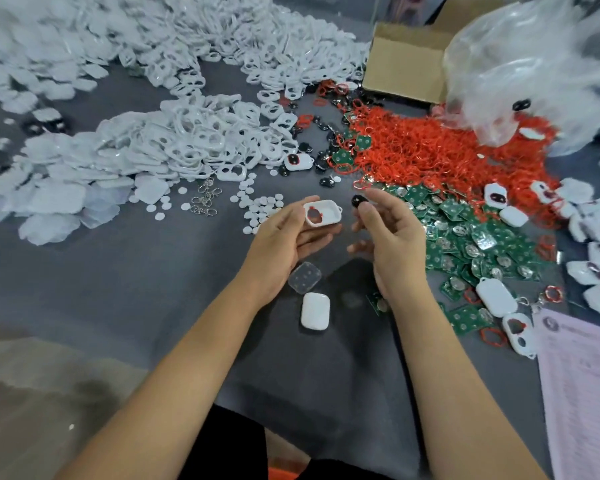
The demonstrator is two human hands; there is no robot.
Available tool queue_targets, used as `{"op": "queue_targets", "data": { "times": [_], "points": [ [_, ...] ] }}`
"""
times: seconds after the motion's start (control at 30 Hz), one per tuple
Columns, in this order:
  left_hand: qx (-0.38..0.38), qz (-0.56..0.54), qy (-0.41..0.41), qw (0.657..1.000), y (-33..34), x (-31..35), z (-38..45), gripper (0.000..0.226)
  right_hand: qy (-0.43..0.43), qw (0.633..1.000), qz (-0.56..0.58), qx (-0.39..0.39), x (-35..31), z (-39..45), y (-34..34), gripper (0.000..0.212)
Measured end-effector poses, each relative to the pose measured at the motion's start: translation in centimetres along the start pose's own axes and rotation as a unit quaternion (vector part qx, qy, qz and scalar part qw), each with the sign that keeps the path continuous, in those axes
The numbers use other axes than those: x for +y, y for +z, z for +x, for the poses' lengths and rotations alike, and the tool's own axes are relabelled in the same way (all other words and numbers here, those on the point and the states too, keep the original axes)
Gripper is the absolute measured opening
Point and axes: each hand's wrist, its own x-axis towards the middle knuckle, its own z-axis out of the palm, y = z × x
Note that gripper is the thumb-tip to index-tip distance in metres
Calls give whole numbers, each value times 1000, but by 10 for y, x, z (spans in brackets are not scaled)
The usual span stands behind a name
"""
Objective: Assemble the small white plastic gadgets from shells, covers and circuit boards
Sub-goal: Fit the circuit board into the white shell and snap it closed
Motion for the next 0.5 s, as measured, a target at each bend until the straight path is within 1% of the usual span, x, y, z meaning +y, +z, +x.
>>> {"op": "queue_targets", "data": {
  "times": [0.1, 0.2, 0.33, 0.5],
  "points": [
    [3, 0, 30, 1000, -6, -7, 0, 34, -12, 1000, 4, -6, -1, -5, -1, 14],
    [0, 12, 48, 999, -8, -10, -1, 35, -6, 1000, 2, -12, -1, -6, -1, 18],
    [4, 6, 65, 998, -7, -9, -2, 44, 6, 1000, -7, -13, -3, -8, -1, 26],
    [17, 12, 67, 998, -7, -10, -2, 43, 1, 1000, -21, -15, -5, -11, -1, 27]
  ]
}}
